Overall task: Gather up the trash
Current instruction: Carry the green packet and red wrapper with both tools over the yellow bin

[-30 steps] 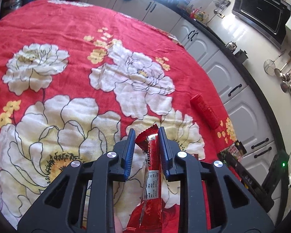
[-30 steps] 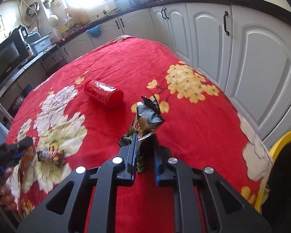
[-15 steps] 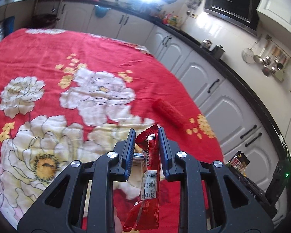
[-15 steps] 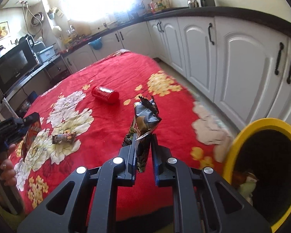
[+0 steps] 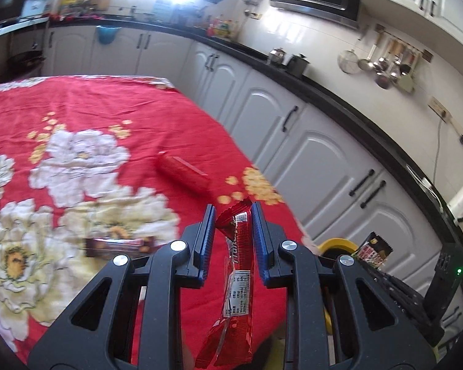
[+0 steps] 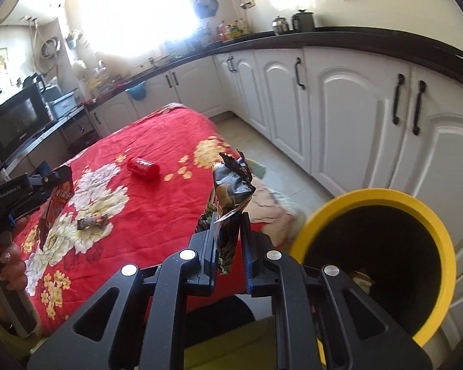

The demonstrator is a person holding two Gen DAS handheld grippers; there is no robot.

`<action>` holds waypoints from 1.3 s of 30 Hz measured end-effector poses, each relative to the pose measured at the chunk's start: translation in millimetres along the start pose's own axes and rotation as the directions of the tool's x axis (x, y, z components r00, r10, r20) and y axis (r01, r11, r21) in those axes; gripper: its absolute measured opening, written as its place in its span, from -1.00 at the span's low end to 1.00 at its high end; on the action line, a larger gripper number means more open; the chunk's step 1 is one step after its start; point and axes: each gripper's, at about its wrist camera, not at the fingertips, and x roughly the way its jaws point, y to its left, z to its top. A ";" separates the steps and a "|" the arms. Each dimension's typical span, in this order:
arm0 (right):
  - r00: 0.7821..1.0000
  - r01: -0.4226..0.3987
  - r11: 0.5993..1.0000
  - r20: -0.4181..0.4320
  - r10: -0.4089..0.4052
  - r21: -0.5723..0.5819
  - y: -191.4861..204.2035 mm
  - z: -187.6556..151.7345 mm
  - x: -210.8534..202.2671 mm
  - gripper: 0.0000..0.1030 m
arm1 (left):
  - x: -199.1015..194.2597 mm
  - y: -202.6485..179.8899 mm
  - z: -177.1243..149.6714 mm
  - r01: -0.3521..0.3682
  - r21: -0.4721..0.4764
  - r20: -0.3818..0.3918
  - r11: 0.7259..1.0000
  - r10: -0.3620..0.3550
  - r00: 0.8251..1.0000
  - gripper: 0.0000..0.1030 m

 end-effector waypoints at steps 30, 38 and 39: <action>0.976 0.219 0.951 -0.061 -0.211 0.218 -136.0 -62.7 -33.2 -0.75 | 108.2 -182.5 -54.9 0.299 0.186 -0.214 0.936 -0.258 0.942 -0.66; 0.974 0.228 0.935 -0.072 -0.217 0.271 -156.3 -75.7 -38.8 -0.73 | 142.6 -216.1 -73.7 0.364 0.177 -0.301 0.914 -0.302 0.905 -0.66; 0.973 0.229 0.933 -0.073 -0.217 0.276 -158.0 -77.1 -39.3 -0.72 | 144.8 -218.8 -75.1 0.371 0.176 -0.308 0.912 -0.307 0.901 -0.65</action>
